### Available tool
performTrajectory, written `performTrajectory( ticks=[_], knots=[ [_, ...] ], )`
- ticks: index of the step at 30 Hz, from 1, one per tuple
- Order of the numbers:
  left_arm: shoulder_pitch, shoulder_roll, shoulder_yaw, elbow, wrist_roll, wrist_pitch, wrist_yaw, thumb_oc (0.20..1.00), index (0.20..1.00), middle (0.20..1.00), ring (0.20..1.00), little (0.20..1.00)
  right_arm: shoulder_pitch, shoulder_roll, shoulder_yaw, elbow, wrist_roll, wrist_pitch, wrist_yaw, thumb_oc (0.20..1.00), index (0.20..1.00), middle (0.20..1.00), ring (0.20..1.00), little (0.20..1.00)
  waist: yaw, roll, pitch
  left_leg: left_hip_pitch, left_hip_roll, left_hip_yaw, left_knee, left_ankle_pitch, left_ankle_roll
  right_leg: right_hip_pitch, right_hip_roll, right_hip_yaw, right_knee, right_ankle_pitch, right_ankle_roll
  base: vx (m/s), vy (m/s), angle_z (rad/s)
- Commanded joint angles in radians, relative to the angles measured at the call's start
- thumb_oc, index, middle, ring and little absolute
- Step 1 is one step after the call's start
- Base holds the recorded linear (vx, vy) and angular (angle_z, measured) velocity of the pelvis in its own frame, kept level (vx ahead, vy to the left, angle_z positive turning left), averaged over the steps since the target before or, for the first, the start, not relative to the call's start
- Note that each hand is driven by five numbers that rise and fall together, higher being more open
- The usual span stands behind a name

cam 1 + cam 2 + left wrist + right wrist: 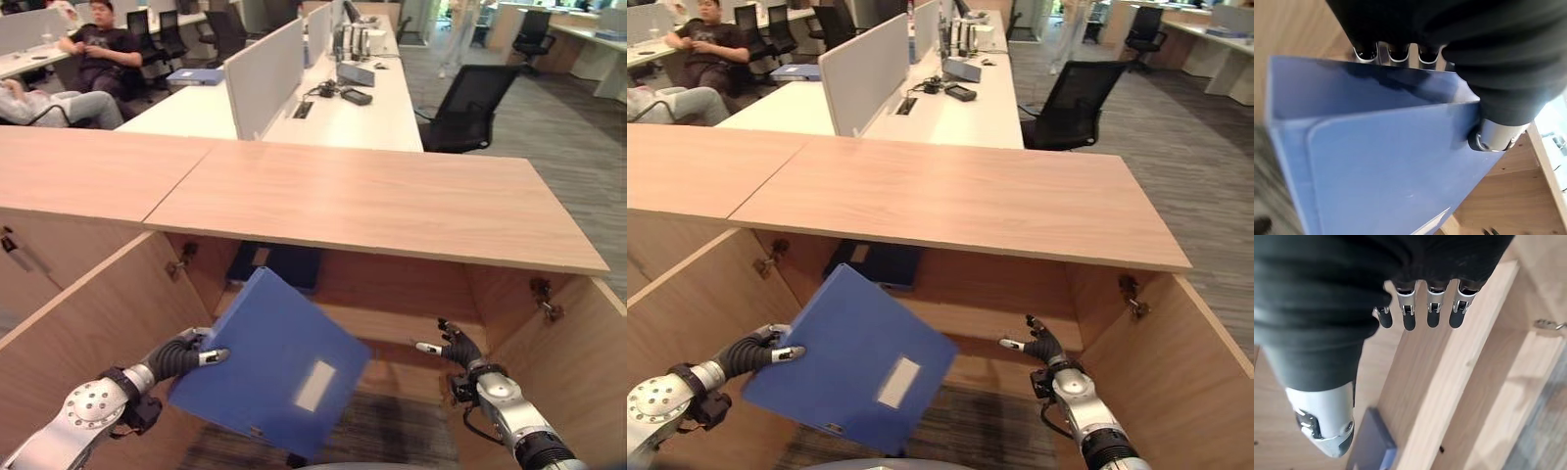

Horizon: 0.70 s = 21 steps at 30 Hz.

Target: Put the empty folder in the office cabinet

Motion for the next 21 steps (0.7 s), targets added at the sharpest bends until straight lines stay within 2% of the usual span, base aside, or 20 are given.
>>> performTrajectory(
  ticks=[1,5,9,12,14,21],
  knots=[
    [-0.022,0.002,0.123,-0.033,0.097,-0.097,0.033,0.200,0.200,0.200,0.200,0.200,-0.071,-0.070,-0.017,-0.078,0.012,-0.045,0.009,1.000,1.000,1.000,1.000,1.000,0.014,-0.027,0.019,0.116,0.041,0.005,0.013,-0.190,-0.003,-0.083,-0.069,-0.038,0.002,0.082,0.073,0.00,0.000,0.00],
    [-0.018,-0.019,0.181,-0.004,0.220,-0.097,0.047,0.200,0.200,0.200,0.200,0.200,-0.065,-0.117,-0.027,-0.163,-0.048,-0.034,0.037,1.000,1.000,1.000,1.000,1.000,0.016,-0.031,0.021,0.116,0.044,0.007,0.013,-0.190,-0.004,-0.084,-0.068,-0.038,0.002,0.079,0.071,0.00,0.000,0.00],
    [-0.045,-0.028,0.213,0.017,0.297,-0.103,0.052,0.200,0.200,0.200,0.200,0.200,-0.068,-0.164,-0.019,-0.225,-0.036,-0.032,0.107,1.000,1.000,1.000,1.000,1.000,0.019,-0.034,0.023,0.113,0.044,0.008,0.013,-0.187,-0.007,-0.087,-0.069,-0.040,0.002,0.080,0.071,0.00,0.000,0.00],
    [-0.108,-0.019,0.216,0.012,0.363,-0.116,0.047,0.200,0.200,0.200,0.200,0.200,-0.132,-0.238,0.080,-0.296,-0.054,-0.026,0.228,1.000,1.000,1.000,1.000,1.000,0.027,-0.042,0.021,0.110,0.044,0.008,0.013,-0.184,-0.011,-0.087,-0.069,-0.042,0.002,0.081,0.071,0.00,0.000,0.00],
    [-0.137,-0.009,0.207,0.001,0.375,-0.124,0.043,0.200,0.200,0.200,0.200,0.200,-0.168,-0.260,0.132,-0.320,-0.069,-0.025,0.267,1.000,1.000,1.000,1.000,1.000,0.031,-0.044,0.019,0.109,0.045,0.008,0.013,-0.184,-0.013,-0.086,-0.070,-0.044,0.002,0.080,0.071,0.00,0.000,0.00],
    [-0.208,0.043,0.155,-0.058,0.387,-0.159,0.026,0.200,0.200,0.200,0.200,0.200,-0.310,-0.247,0.301,-0.359,-0.046,-0.037,0.347,1.000,1.000,1.000,1.000,1.000,0.044,-0.045,0.015,0.107,0.048,0.008,0.013,-0.182,-0.016,-0.085,-0.071,-0.049,0.002,0.079,0.071,0.00,0.000,0.00]
  ],
)
